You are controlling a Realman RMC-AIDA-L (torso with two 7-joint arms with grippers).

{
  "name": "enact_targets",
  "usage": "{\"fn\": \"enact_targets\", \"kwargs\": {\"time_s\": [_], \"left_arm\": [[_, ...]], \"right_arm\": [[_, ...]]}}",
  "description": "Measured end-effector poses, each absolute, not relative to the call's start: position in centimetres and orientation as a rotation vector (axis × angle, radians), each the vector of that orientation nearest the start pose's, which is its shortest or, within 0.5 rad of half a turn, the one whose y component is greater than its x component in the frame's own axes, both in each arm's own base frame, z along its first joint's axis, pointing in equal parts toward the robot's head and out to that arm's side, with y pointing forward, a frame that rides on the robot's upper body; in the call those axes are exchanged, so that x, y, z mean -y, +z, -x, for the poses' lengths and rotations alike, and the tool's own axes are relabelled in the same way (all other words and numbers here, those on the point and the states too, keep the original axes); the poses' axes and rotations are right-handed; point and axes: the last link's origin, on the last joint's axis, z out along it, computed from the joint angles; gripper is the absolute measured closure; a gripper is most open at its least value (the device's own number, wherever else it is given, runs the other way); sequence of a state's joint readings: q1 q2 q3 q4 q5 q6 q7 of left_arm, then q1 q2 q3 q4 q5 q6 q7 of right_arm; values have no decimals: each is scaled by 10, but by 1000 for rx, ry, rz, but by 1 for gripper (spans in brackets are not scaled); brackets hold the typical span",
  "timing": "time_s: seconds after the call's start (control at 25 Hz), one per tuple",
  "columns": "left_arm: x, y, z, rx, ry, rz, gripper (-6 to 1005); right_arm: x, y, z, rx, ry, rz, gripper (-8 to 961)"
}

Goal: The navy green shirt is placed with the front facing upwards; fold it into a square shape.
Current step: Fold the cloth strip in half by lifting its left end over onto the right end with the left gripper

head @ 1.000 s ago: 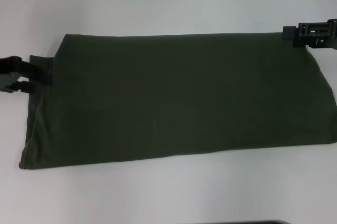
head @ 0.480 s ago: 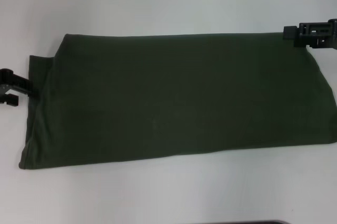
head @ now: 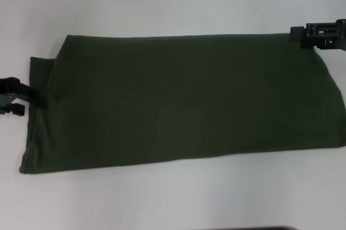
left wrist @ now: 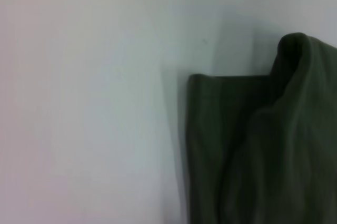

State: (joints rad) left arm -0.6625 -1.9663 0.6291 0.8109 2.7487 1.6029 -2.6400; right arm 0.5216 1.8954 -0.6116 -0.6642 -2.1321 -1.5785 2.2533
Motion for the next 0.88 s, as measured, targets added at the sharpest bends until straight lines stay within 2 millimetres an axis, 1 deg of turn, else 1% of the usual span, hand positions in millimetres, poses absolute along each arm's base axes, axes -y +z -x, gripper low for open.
{"fn": "enact_targets", "kwargs": {"time_s": [0.32,0.88], "left_arm": [[-349,60,316,1972,164,2022,392],[-349,59,316,1961,167,2029,375]], "right_arm": [[-337,76,-313,-1752,604,2268,191],[-335,77,-313,-1760,610,2267,189]]}}
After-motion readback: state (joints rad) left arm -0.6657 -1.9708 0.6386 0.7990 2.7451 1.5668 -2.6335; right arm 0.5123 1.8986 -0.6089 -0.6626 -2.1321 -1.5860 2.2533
